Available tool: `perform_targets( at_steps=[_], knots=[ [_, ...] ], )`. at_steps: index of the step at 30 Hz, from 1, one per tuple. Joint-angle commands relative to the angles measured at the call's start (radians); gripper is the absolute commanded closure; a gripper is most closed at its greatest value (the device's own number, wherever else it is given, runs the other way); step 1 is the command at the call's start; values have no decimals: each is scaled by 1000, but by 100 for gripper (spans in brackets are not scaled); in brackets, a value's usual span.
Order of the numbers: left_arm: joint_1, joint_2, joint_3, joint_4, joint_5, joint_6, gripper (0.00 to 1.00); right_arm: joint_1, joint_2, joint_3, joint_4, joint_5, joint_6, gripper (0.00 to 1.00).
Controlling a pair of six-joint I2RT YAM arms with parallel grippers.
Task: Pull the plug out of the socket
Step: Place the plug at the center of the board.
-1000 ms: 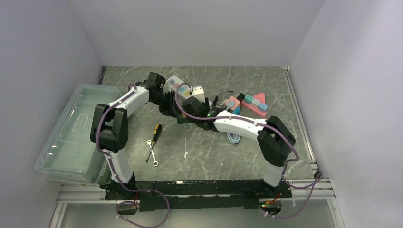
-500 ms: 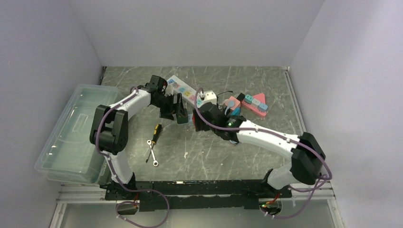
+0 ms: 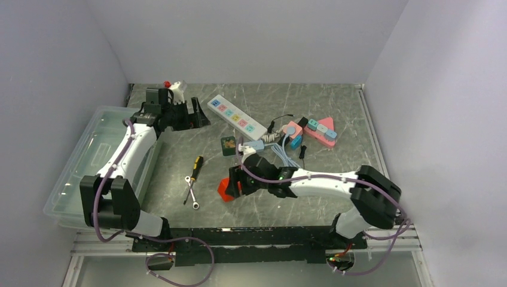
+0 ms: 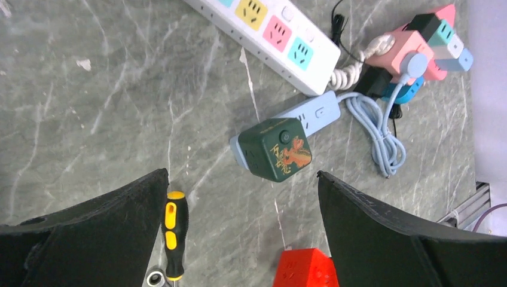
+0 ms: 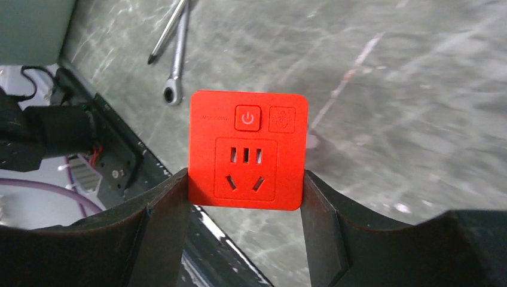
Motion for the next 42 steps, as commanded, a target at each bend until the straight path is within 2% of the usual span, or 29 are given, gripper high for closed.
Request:
perform_targets(
  at_steps=[1, 8, 10, 12, 16, 17, 23, 29, 34, 37, 42],
  knots=[
    [-13, -7, -32, 12, -22, 11, 1, 33, 85, 73, 232, -124, 76, 94],
    [-13, 19, -22, 1, -4, 3, 2, 42, 199, 112, 260, -147, 94, 83],
    [-13, 18, -24, 0, -3, 1, 2, 43, 203, 117, 243, -127, 84, 76],
    [-13, 18, -24, 2, 2, 0, 2, 45, 202, 119, 222, -101, 73, 62],
    [-14, 22, -26, 4, 9, -4, 2, 46, 205, 122, 182, -63, 58, 47],
    [-13, 24, -26, 1, 10, -6, 2, 46, 205, 120, 175, -48, 54, 38],
    [-13, 20, -32, 4, 4, -5, 2, 56, 176, 129, 127, 28, 13, 17],
    [-13, 12, -36, 8, -6, -10, 2, 60, 119, 164, 42, 138, -54, 11],
    [-13, -8, -39, -6, -69, -23, 0, 58, 24, 198, -86, 266, -125, 1],
    [-11, -13, -34, -24, -112, -27, 0, 41, -3, 242, -154, 327, -187, 0],
    [-11, -16, -33, -32, -134, -29, 0, -68, 67, 356, -247, 302, -230, 0]
  ],
)
